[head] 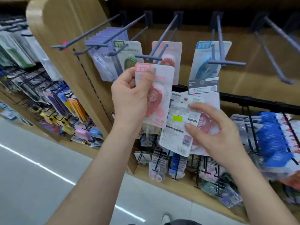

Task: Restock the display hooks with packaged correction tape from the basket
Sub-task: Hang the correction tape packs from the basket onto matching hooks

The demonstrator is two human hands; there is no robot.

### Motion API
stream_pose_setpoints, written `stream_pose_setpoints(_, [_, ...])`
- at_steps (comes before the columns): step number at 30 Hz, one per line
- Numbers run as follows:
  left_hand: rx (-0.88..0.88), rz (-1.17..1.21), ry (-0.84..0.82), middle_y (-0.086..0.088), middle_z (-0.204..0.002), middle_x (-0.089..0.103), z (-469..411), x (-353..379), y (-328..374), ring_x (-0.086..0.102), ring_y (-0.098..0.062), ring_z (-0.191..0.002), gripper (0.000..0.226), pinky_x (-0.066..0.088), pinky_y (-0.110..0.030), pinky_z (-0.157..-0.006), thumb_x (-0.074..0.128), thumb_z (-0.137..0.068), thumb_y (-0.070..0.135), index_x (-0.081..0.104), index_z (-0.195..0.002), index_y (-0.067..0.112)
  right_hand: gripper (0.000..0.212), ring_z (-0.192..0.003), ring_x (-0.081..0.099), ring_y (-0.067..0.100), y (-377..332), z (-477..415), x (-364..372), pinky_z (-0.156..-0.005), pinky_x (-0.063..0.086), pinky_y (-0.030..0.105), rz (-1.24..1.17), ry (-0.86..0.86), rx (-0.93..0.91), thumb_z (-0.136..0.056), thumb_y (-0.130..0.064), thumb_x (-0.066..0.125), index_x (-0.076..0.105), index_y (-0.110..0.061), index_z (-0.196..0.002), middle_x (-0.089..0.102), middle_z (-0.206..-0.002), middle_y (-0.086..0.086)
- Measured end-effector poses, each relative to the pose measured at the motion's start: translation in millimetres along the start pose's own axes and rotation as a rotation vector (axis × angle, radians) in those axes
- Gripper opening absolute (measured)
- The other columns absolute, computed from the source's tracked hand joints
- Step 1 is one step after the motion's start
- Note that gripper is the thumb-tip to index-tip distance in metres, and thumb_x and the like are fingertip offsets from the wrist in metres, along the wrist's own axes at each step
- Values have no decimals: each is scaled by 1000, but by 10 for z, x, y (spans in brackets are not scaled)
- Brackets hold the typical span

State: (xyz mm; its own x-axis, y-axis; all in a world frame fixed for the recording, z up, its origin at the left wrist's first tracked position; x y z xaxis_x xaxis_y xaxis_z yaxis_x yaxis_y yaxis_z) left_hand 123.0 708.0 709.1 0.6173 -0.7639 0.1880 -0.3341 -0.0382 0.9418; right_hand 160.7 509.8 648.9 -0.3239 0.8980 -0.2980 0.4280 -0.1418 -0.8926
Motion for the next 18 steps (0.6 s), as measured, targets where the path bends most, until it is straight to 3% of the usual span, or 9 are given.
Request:
stream_pose_setpoints(4, [14, 40, 5, 7, -77, 73, -80, -8, -32, 66, -9, -76, 7, 53, -31, -70, 66, -94, 16, 69, -88, 16, 33, -120, 57, 13, 7, -37, 48, -90, 54, 54, -62, 10, 31, -80, -39, 78, 65, -51, -109, 61, -118, -25])
stream_pose_setpoints(10, [58, -47, -61, 4, -87, 74, -169, -34, -71, 68, -12, -87, 11, 57, -32, -73, 61, -98, 20, 71, -95, 20, 37, -122, 55, 7, -20, -11, 106, -100, 49, 50, -58, 35, 37, -78, -36, 78, 64, -52, -109, 62, -118, -27])
stream_pose_setpoints(13, [118, -154, -60, 8, -83, 71, -253, 20, -115, 64, -9, -81, 17, 54, -35, -71, 58, -99, 23, 68, -88, 32, 36, -121, 57, 12, 0, 22, 155, -93, 52, 54, -102, 41, 72, -80, -31, 74, 65, -50, -110, 61, -120, -24])
stream_pose_setpoints(15, [143, -196, -29, 3, -76, 64, -357, 86, -153, 56, -9, -73, 22, 47, -33, -64, 60, -97, 21, 64, -80, 34, 39, -114, 62, 12, 44, 43, 177, -81, 60, 51, -159, 76, 99, -84, -18, 74, 66, -44, -112, 62, -120, -19])
stream_pose_setpoints(18, [125, -242, 8, 4, -70, 58, -530, 202, -221, 49, -7, -66, 33, 42, -26, -63, 59, -95, 8, 58, -75, 34, 50, -102, 64, -6, 47, 89, 177, -63, 62, 30, -221, 138, 128, -86, -3, 71, 60, -37, -122, 62, -116, -28])
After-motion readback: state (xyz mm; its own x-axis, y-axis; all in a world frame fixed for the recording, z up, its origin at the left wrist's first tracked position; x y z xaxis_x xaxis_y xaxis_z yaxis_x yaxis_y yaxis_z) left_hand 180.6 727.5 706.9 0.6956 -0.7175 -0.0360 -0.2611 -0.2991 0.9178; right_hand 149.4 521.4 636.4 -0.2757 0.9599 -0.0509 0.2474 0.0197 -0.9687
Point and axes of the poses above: each hand's wrist, its own z-axis away from the middle knuckle, its own x-axis out of the palm, y = z × x, the point moved 4 cm from there along -z, towards the middle knuckle
